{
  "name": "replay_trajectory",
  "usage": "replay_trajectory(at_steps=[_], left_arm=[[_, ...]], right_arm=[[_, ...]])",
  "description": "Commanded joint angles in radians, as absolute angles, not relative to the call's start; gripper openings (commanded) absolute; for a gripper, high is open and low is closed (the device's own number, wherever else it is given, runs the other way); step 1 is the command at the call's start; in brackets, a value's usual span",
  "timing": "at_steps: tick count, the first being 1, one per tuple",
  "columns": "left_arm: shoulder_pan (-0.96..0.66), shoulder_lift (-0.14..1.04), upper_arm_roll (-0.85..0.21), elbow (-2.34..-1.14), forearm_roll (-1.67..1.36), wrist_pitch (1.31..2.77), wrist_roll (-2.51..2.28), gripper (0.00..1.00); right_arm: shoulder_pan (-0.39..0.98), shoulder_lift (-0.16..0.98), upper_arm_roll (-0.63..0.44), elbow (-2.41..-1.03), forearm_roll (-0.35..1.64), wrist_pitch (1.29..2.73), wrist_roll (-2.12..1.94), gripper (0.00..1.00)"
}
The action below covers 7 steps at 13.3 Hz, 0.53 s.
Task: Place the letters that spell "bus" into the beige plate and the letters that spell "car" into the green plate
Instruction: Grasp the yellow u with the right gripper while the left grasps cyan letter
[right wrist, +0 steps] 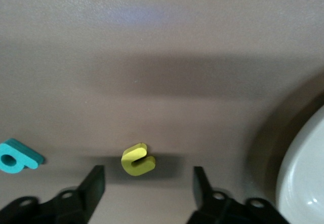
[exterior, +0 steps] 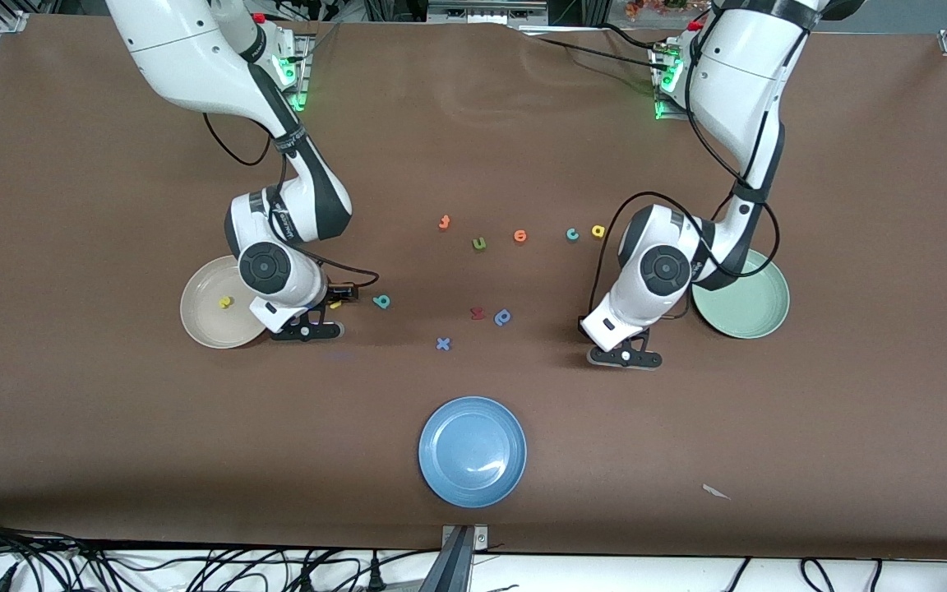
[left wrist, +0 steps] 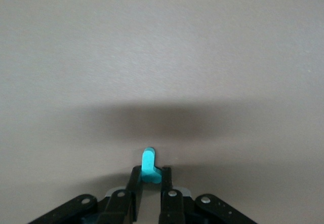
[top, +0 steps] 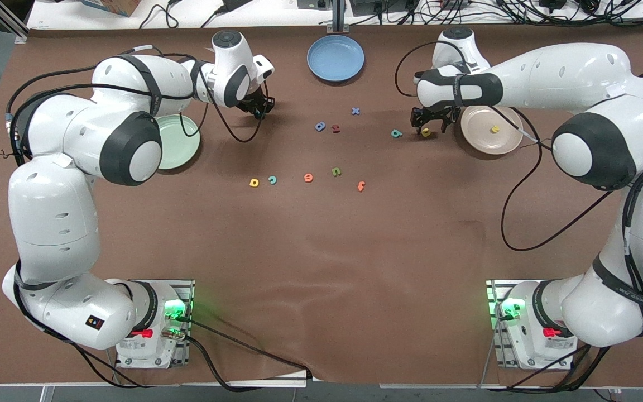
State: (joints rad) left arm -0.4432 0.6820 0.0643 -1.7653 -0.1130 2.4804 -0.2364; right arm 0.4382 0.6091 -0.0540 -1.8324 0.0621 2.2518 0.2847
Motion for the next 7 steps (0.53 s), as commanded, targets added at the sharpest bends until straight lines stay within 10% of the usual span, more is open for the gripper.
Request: replay_trajectory(at_steps=[1,7], left_arm=[[-0.428,0.594,0.078,-1.766,-0.123,2.357,-0.196,0.06],[-0.262,0.407,0.078,-1.903,-0.121,2.200,0.090,0.08]], right_arm=[[0.440,0.612,-0.054,-1.844,0.071,2.278,0.288,0.65],[0.448,0.615,-0.048,-1.856,0.072,2.306,0.279,0.58]])
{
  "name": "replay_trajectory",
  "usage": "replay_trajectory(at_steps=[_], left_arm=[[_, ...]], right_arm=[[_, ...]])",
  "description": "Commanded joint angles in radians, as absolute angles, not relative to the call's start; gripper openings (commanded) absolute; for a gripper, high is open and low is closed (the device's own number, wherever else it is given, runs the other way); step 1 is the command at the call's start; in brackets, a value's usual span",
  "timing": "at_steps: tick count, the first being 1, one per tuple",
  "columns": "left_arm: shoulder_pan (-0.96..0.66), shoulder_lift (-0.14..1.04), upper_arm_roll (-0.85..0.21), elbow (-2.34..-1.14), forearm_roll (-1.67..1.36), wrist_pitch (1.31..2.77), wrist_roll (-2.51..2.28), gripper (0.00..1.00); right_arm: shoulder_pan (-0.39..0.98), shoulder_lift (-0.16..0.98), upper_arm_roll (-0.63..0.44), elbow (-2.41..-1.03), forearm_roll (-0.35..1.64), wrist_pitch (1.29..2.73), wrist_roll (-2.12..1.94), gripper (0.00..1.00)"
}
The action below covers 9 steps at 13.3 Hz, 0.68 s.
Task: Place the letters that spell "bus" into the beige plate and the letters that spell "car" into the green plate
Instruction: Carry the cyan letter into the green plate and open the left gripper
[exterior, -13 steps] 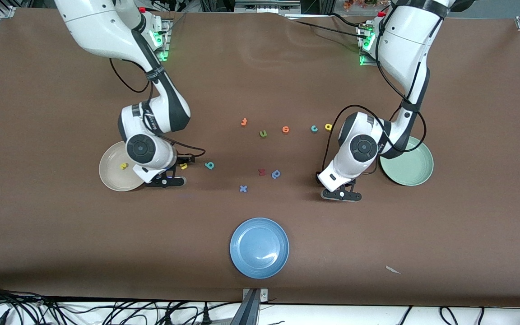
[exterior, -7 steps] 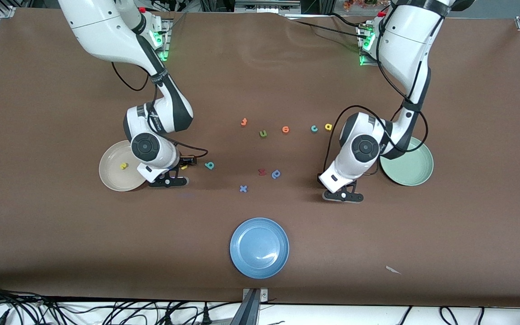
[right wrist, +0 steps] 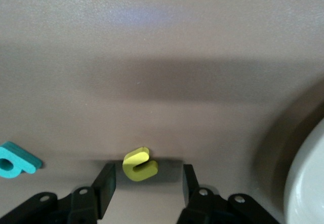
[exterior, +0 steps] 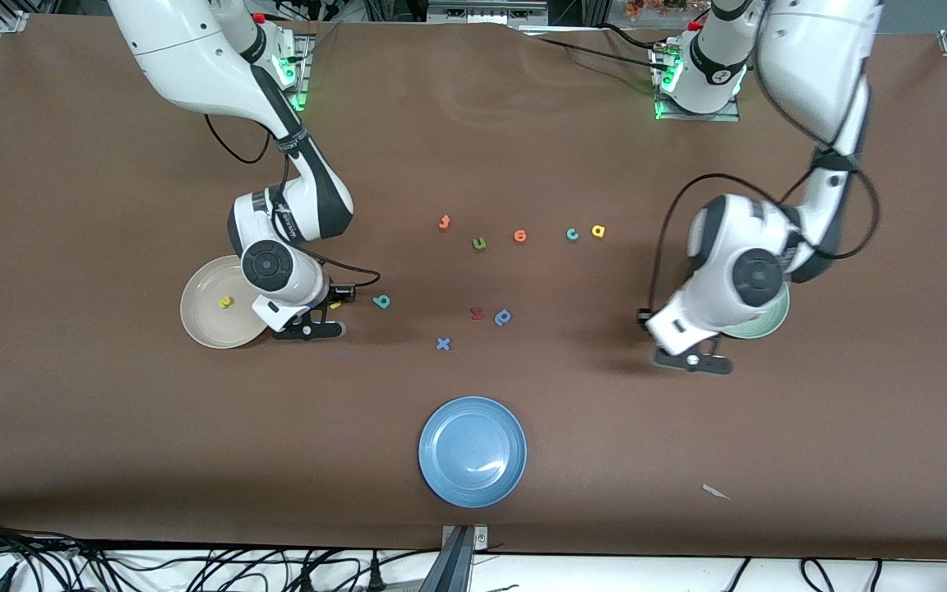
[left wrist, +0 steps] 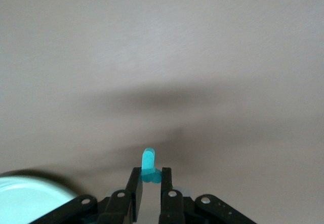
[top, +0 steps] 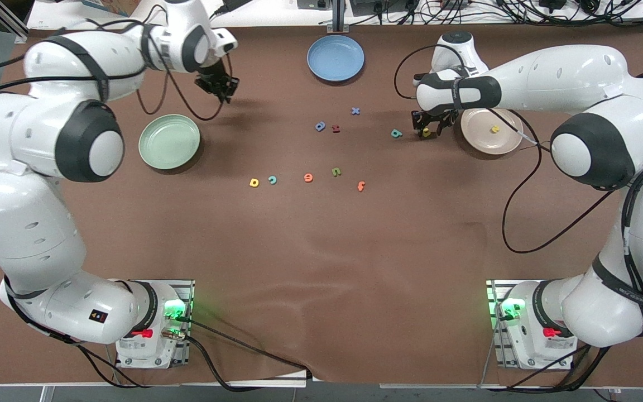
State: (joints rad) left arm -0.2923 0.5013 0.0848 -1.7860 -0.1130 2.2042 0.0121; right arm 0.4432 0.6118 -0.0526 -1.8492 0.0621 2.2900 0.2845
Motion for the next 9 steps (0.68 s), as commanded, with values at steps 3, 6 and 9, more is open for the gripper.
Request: replay_trajectory(at_steps=[3,6,9], left_arm=[[-0.213,0.278,0.078,-2.086,-0.056,2.198,0.132,0.08],[-0.161,0.215,0.078,-2.193,0.023,2.204,0.147,0.15],[-0.130,0.244,0.080,-2.197,0.083,2.250,0.163,0.17]], right_arm=[[0.448,0.617,-0.048,-1.856,0.071,2.313,0.278,0.55],[0.448,0.618,-0.048,-1.858,0.072,2.332,0.255,0.55],[0.448,0.620,-0.048,-1.859,0.074,2.339,0.242,0.53]])
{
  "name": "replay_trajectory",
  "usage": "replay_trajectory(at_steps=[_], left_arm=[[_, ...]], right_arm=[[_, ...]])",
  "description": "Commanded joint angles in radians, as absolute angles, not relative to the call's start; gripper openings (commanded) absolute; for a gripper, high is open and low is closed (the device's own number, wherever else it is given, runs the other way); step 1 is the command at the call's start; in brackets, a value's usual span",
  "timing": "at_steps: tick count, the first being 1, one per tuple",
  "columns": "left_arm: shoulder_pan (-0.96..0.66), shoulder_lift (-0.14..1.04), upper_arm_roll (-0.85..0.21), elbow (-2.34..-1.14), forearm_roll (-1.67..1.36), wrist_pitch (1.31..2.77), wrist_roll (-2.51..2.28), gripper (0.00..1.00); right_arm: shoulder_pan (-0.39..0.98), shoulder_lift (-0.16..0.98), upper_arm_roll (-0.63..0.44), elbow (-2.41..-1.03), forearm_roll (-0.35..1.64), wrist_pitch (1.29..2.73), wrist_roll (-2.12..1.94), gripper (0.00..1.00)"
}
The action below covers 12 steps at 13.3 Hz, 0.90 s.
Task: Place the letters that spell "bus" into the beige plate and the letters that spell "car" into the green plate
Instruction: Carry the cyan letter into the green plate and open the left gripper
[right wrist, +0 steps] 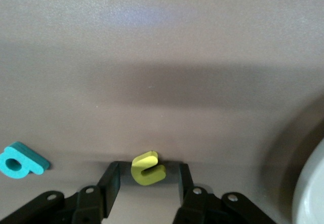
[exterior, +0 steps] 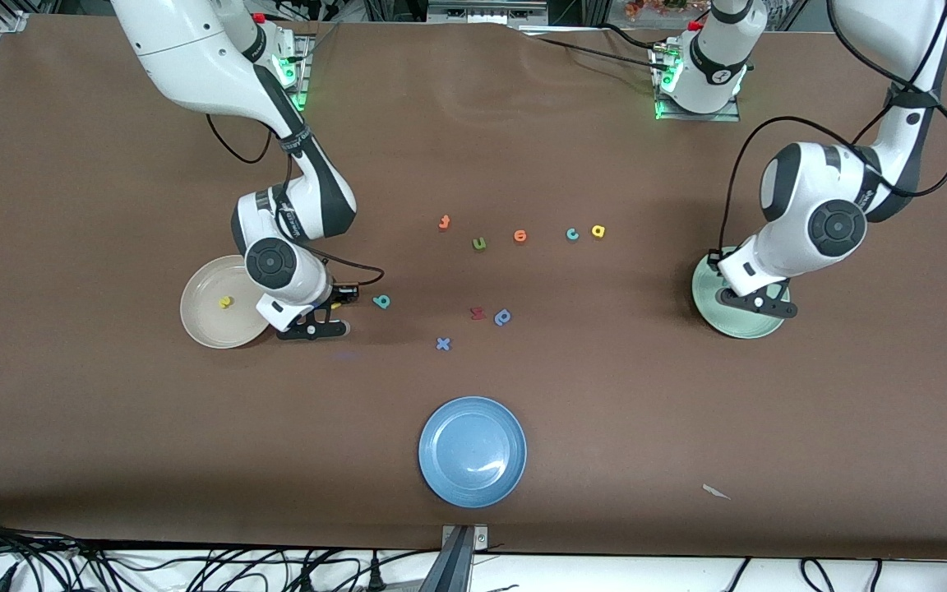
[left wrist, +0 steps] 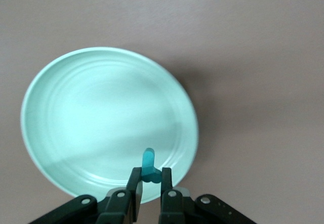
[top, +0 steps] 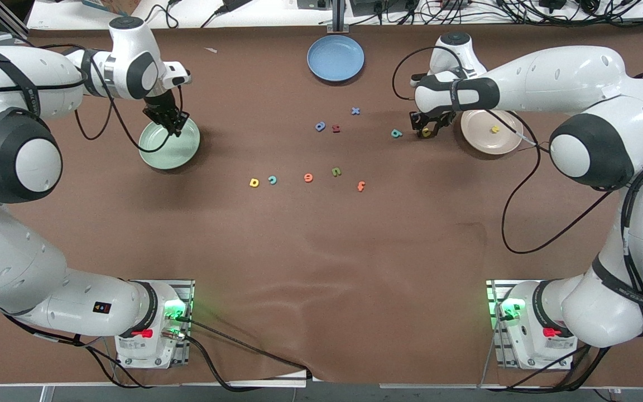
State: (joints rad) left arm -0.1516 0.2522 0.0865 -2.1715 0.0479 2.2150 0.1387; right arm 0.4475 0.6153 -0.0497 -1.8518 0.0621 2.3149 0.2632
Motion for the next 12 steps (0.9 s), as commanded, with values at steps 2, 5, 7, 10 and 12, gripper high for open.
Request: replay_trajectory(at_steps=[2,5,7,10,12], left_arm=[[-0.124,0.253,0.078,-2.197,0.083,2.269,0.163,0.24],[-0.126,0.253,0.078,-2.192,0.083,2.269,0.161,0.65],[-0.127,0.252,0.077,-2.189,0.080,2.264,0.150,0.74],[-0.140,0.239,-0.015,-2.186,0.014,2.221,0.138,0.77],[-0.141,0.232,-0.064,-2.190,-0.079,2.218,0.056,0.82]], right_arm=[[0.448,0.624,-0.046,-1.864,0.074,2.342,0.242,0.38],[0.448,0.623,-0.048,-1.862,0.074,2.338,0.242,0.15],[0.448,0.615,-0.048,-1.859,0.072,2.330,0.242,0.08],[0.448,0.574,-0.055,-1.849,0.072,2.295,0.250,0.06],[0.445,0.532,-0.093,-1.816,0.072,2.194,0.250,0.06]])
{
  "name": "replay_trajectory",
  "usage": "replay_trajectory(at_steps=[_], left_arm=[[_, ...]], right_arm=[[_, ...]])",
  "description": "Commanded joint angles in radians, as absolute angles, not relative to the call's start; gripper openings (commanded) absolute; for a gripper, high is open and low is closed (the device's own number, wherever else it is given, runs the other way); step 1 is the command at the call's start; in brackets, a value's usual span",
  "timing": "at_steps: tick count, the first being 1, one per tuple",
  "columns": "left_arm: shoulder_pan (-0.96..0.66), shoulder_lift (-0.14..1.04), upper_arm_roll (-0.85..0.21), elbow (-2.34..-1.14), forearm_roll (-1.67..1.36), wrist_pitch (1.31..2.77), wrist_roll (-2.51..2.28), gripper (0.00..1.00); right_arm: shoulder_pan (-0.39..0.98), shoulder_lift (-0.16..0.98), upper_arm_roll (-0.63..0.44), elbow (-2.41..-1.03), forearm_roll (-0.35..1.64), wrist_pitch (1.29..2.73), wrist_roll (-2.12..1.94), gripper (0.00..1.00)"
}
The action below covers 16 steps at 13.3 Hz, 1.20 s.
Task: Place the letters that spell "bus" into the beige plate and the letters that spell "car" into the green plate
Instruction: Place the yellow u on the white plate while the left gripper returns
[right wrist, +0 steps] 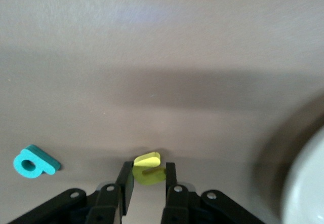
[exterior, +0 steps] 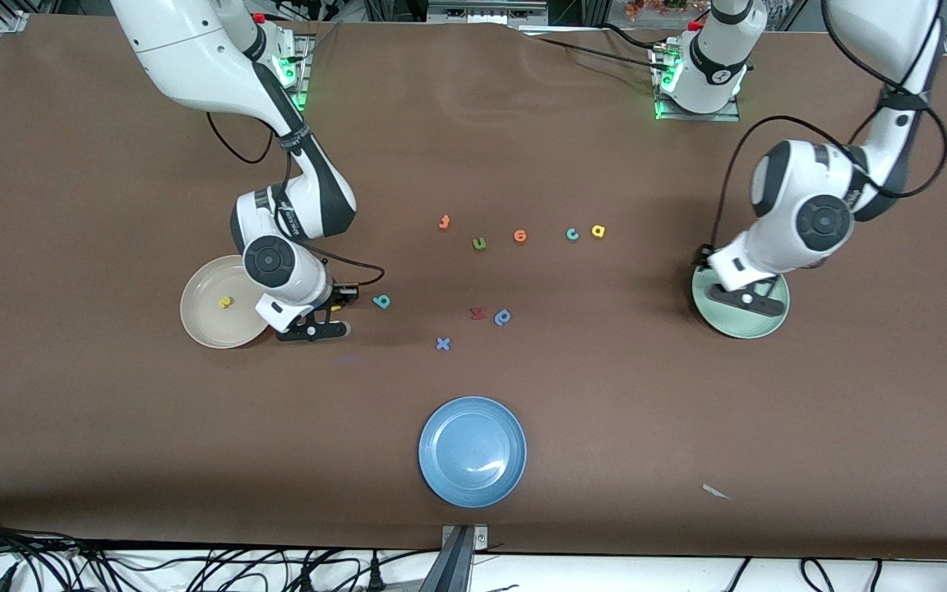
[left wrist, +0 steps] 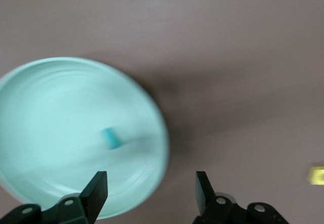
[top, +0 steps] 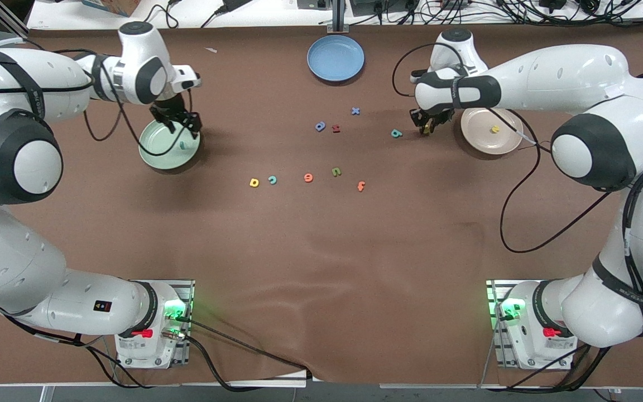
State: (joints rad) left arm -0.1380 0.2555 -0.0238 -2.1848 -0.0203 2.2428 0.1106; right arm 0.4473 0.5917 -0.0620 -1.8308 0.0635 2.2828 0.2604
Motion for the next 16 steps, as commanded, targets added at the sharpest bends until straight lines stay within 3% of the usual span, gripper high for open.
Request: replay_trajectory(at_steps=[1,5,8,12,13,14,15,16], left_arm=[[-0.141,0.233,-0.092,-2.197,-0.106,2.218,0.010,0.82],[-0.166,0.242,-0.234,-2.207,-0.158,2.226,-0.262,0.85],[-0.207,0.258,-0.270,-2.252,-0.158,2.276,-0.311,0.91],[-0.232,0.304,-0.317,-2.310,-0.158,2.387,-0.397,0.86],[-0.242,0.316,-0.333,-2.309,-0.160,2.410,-0.426,0.85],[-0.248,0.321,-0.336,-2.307,-0.158,2.439,-0.440,0.85],[-0.252,0.331,-0.336,-2.304,-0.156,2.469,-0.440,0.86],[-0.261,0.342,-0.337,-2.303,-0.156,2.505,-0.440,0.87]], right_arm=[[0.445,0.513,-0.106,-1.800,0.071,2.143,0.250,0.06],[0.445,0.483,-0.207,-1.792,0.057,2.005,0.197,0.06],[0.423,0.520,-0.252,-1.812,0.058,2.008,0.117,0.06],[0.376,0.561,-0.252,-1.858,0.067,2.077,0.034,0.09],[0.376,0.563,-0.252,-1.859,0.066,2.077,0.034,0.25],[0.376,0.563,-0.252,-1.859,0.066,2.077,0.031,0.56],[0.376,0.561,-0.252,-1.856,0.067,2.075,0.031,0.93],[0.377,0.557,-0.250,-1.849,0.067,2.065,0.037,0.99]])
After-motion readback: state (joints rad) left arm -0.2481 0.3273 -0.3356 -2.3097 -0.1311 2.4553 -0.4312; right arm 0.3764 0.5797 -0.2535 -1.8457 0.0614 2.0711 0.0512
